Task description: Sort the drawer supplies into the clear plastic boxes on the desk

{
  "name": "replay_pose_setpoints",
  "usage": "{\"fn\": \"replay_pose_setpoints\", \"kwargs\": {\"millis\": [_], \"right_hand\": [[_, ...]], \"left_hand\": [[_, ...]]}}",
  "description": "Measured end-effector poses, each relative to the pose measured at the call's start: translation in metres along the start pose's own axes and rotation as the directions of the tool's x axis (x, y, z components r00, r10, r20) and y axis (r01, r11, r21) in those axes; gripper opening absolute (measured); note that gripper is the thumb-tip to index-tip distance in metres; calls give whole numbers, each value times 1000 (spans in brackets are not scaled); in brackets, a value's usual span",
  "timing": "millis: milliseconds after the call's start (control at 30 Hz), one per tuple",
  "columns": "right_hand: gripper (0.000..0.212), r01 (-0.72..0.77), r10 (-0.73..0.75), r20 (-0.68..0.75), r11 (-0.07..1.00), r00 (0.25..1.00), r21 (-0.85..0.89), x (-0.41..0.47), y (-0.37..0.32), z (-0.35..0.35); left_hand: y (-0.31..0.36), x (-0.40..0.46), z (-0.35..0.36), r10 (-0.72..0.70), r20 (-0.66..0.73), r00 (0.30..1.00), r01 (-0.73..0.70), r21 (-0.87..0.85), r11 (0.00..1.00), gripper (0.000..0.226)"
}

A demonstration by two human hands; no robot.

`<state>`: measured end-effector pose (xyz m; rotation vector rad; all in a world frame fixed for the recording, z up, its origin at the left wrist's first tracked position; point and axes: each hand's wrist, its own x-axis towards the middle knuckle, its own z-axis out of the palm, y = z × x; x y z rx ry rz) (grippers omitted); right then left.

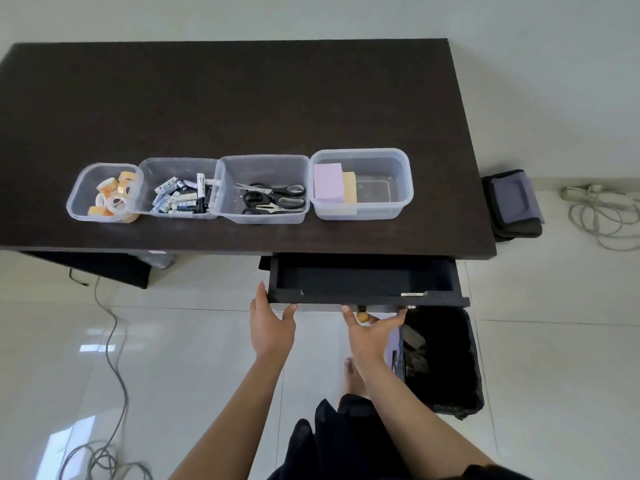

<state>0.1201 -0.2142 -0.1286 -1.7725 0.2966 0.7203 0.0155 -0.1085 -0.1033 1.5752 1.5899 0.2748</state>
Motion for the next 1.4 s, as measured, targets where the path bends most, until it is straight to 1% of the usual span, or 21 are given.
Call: {"fn": "replay_pose_setpoints", "kwargs": {"millis": [200, 300, 400, 500, 700, 733, 767, 833, 900, 967, 1033, 1067, 1100, 1133, 1167, 1200, 1267, 1300, 1333, 1367, 1400], "right_hand": [[121, 53, -51, 37, 998, 998, -41, 38, -22, 20], [123, 86, -85, 16, 992, 996, -91, 45, -23, 22], [122, 129, -133, -18, 982, 991, -141, 51, -22, 24], [119, 139, -145, -36, 982, 989, -129, 58, -20, 33], [114, 104, -112, -81, 990, 990, -96, 73, -37, 48], [107, 121, -129, -95, 988, 987, -94, 74, -46, 52], [93, 148, -160, -120, 984, 980, -103, 76, -55, 57], [53, 203, -228, -117, 960, 967, -194, 76, -70, 63], [37, 223, -249, -74, 940, 966, -257, 72, -79, 63], [32, 171, -193, -32, 926, 981, -337, 68, -82, 60], [11, 137, -159, -38, 932, 987, -336, 65, -86, 59], [25, 143, -175, -66, 928, 982, -344, 66, -86, 60], [46, 133, -175, -92, 927, 980, -350, 62, -93, 60], [58, 116, -154, -91, 937, 984, -331, 59, -97, 59], [62, 97, -130, -81, 941, 988, -324, 53, -102, 57], [58, 94, -120, -68, 947, 990, -309, 53, -101, 55], [34, 97, -118, -50, 949, 992, -299, 57, -92, 51], [44, 79, -93, -35, 954, 995, -289, 58, -89, 49], [65, 90, -98, -16, 960, 995, -265, 61, -79, 46], [77, 66, -68, 1, 962, 998, -267, 56, -77, 39], [80, 47, -52, -13, 971, 999, -235, 56, -71, 36]], "left_hand": [[28, 37, 14, -31, -49, 998, 27, -69, 997, 88], [28, 40, 17, -32, -59, 998, 25, -104, 994, 92], [27, 42, 21, -36, -81, 996, 25, -136, 990, 90], [32, 46, 23, -67, -95, 993, 45, -217, 975, 84], [48, 64, 25, -133, -103, 986, 90, -346, 934, 72], [51, 69, 25, -142, -118, 983, 92, -353, 931, 67], [54, 73, 26, -151, -136, 979, 93, -358, 929, 61], [58, 78, 28, -169, -159, 973, 99, -371, 923, 53], [60, 79, 28, -168, -169, 971, 95, -373, 923, 51], [58, 79, 28, -160, -168, 973, 90, -362, 928, 52], [58, 79, 29, -159, -162, 974, 89, -369, 925, 51], [58, 80, 29, -154, -160, 975, 85, -371, 925, 51], [59, 79, 29, -150, -153, 977, 84, -372, 924, 51], [57, 78, 29, -135, -155, 979, 70, -368, 927, 52], [56, 76, 28, -121, -147, 982, 63, -352, 934, 52], [53, 75, 29, -99, -141, 985, 47, -335, 941, 52], [53, 72, 29, -59, -111, 992, 23, -303, 953, 52], [53, 71, 28, -47, -90, 995, 19, -293, 956, 51], [48, 70, 28, -19, -82, 996, -7, -301, 954, 50], [46, 67, 24, -25, -59, 998, 7, -276, 961, 49], [42, 65, 22, -13, -53, 999, -1, -252, 968, 48]]}}
